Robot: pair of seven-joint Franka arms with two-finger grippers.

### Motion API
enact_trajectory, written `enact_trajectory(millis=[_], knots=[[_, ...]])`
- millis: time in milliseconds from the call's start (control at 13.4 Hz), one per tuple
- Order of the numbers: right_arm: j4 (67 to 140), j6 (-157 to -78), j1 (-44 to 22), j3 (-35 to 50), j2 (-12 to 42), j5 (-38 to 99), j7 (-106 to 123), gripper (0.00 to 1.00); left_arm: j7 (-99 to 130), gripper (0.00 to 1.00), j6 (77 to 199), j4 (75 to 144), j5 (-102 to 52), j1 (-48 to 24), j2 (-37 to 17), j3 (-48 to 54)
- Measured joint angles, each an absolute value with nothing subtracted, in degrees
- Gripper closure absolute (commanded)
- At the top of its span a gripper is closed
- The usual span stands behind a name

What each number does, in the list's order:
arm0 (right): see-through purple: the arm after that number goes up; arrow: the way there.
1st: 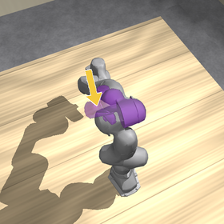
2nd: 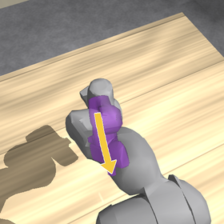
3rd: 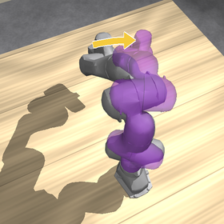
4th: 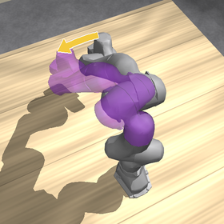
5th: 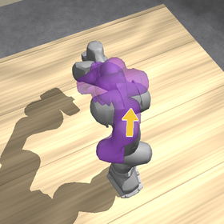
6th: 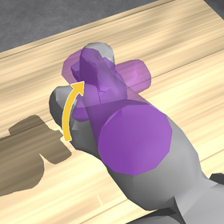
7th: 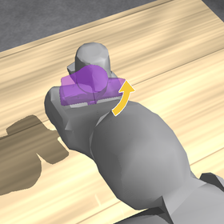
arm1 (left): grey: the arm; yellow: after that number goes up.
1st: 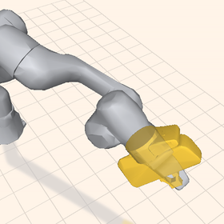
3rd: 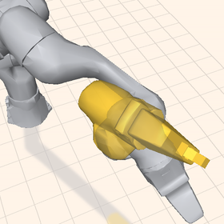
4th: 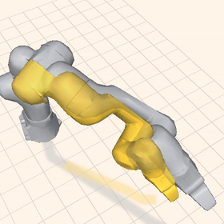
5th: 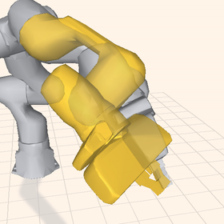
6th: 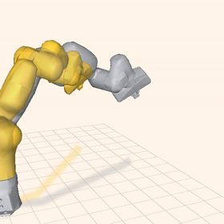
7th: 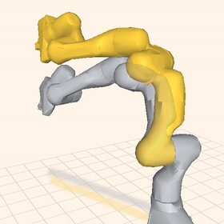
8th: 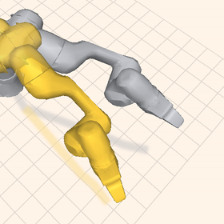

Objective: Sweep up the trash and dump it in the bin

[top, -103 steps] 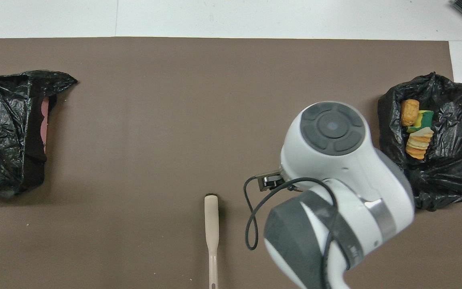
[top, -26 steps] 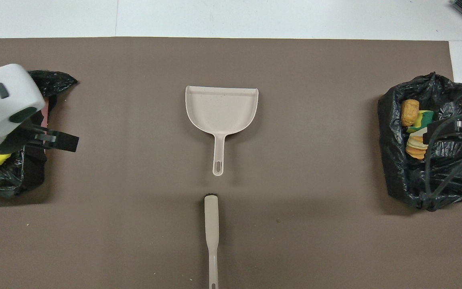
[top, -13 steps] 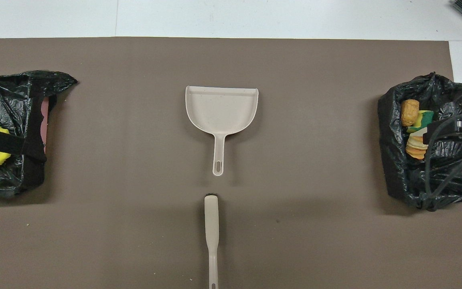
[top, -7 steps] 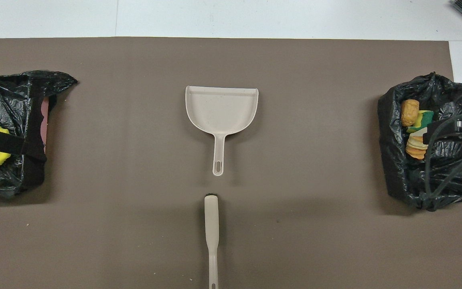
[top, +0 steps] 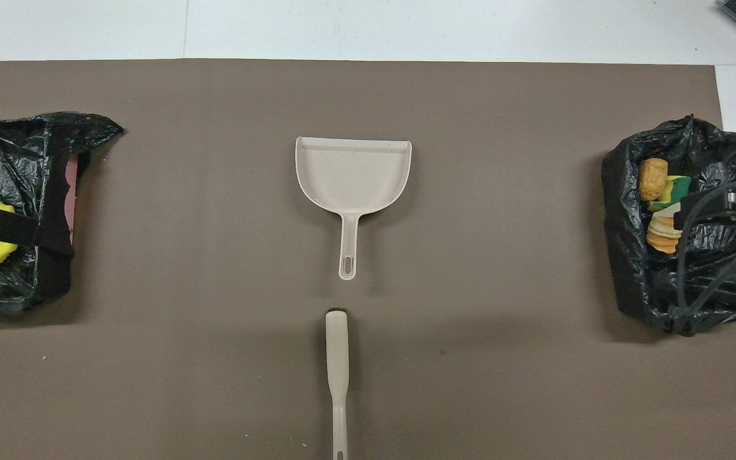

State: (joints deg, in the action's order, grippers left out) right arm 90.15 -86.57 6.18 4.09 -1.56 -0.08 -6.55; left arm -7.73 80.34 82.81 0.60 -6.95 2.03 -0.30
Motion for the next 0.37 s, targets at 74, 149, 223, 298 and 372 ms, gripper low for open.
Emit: enact_trajectory(millis=[74, 149, 223, 298, 372], knots=[[90.15, -86.57, 6.18, 4.09, -1.56, -0.08, -6.55, 0.00, -7.57, 0.00, 80.34, 82.82, 0.60, -6.85, 2.03, -0.32], [90.15, -86.57, 6.18, 4.09, -1.56, -0.08, -6.55, 0.00, -7.22, 0.00, 80.35, 82.82, 0.60, -6.68, 2.03, -0.33], [90.15, -86.57, 6.18, 4.09, -1.56, -0.08, -6.55, 0.00, -6.80, 0.00, 80.37, 82.82, 0.60, -6.50, 2.03, -0.33], [90.15, -86.57, 6.18, 4.09, -1.56, -0.08, -6.55, 0.00, -6.65, 0.00, 80.37, 82.82, 0.59, -6.41, 2.03, -0.33], [90.15, -86.57, 6.18, 4.09, -1.56, -0.08, -6.55, 0.00, -6.53, 0.00, 80.37, 82.82, 0.59, -6.39, 2.03, -0.34]])
